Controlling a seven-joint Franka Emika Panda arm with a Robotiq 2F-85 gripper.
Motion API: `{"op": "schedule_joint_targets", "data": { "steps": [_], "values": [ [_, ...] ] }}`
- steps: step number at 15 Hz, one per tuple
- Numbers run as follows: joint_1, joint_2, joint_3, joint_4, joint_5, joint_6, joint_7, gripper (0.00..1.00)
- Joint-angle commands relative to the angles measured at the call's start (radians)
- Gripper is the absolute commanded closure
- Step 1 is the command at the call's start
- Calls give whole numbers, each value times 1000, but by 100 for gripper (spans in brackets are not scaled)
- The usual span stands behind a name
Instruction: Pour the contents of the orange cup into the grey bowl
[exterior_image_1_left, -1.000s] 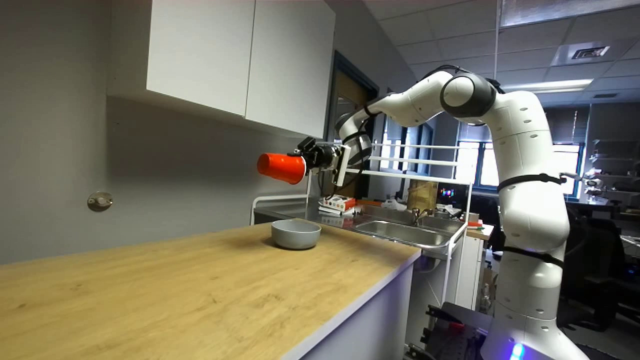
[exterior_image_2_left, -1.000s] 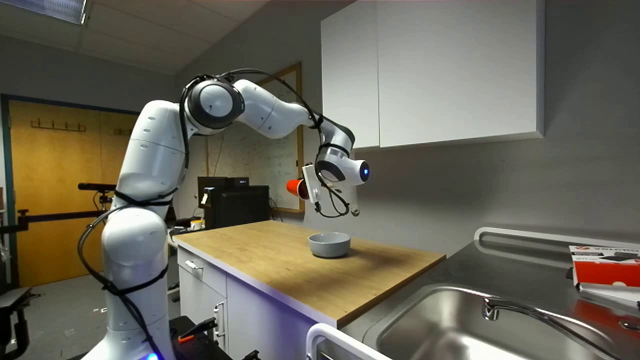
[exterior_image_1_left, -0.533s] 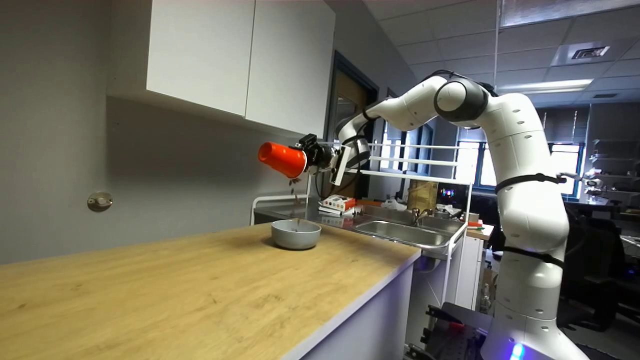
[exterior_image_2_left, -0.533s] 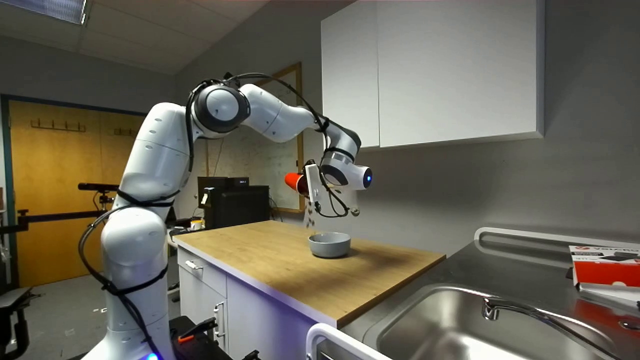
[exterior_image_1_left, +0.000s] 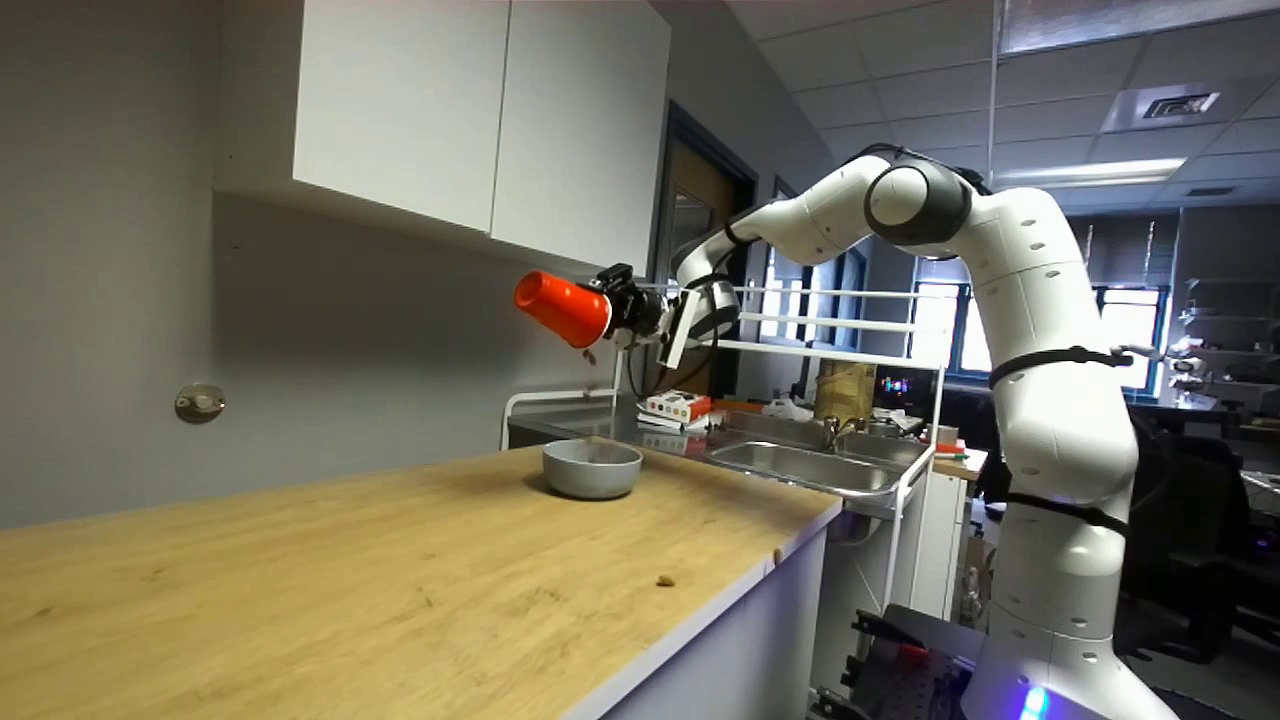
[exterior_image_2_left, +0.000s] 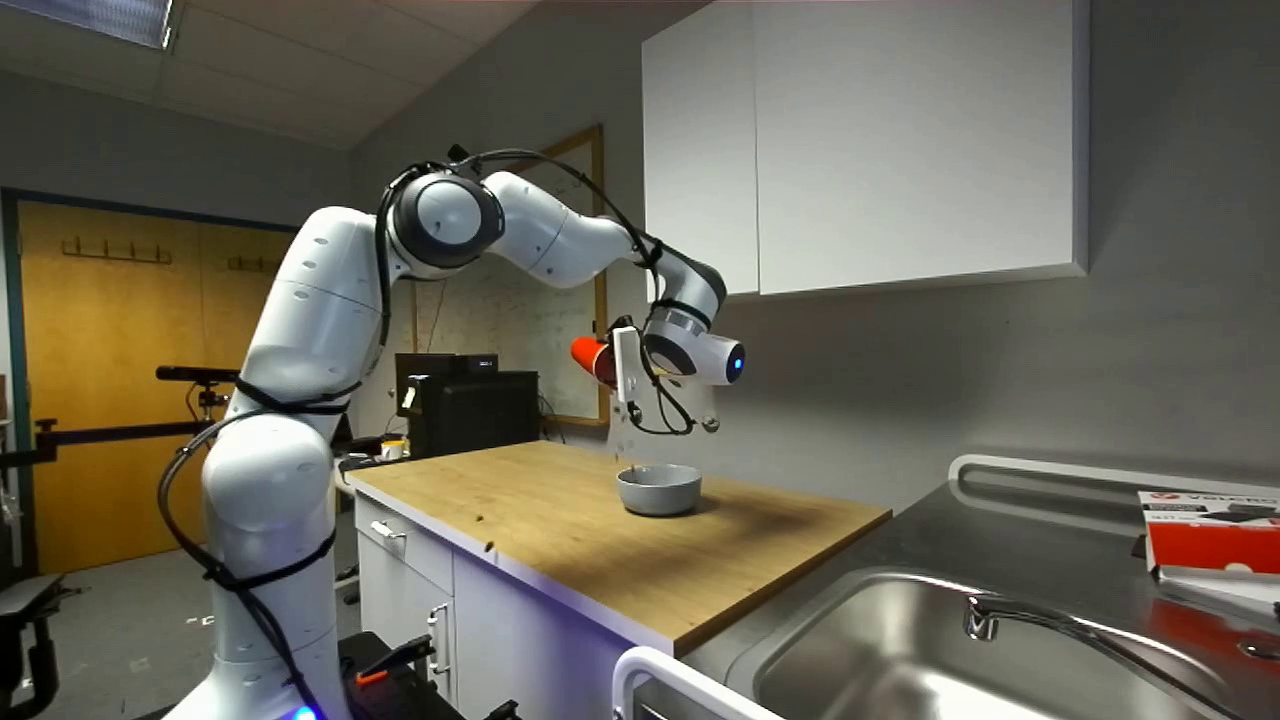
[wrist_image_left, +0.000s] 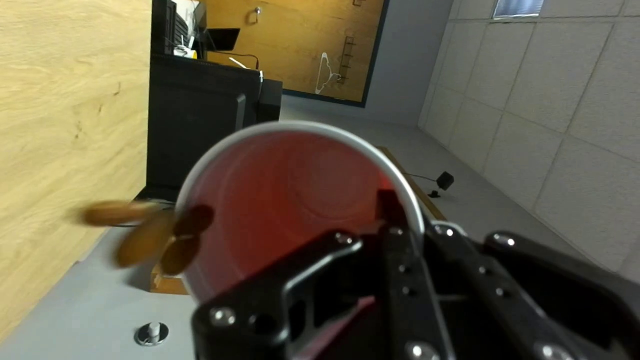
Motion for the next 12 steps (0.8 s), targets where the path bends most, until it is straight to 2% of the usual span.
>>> {"op": "schedule_joint_targets", "data": {
  "steps": [1,8,12],
  "values": [
    [3,14,-9,37,16,-18,46,99],
    [5,14,-13,39,3,-14,49,99],
    [11,12,-25,46,-50,10,48,99]
  ]
}}
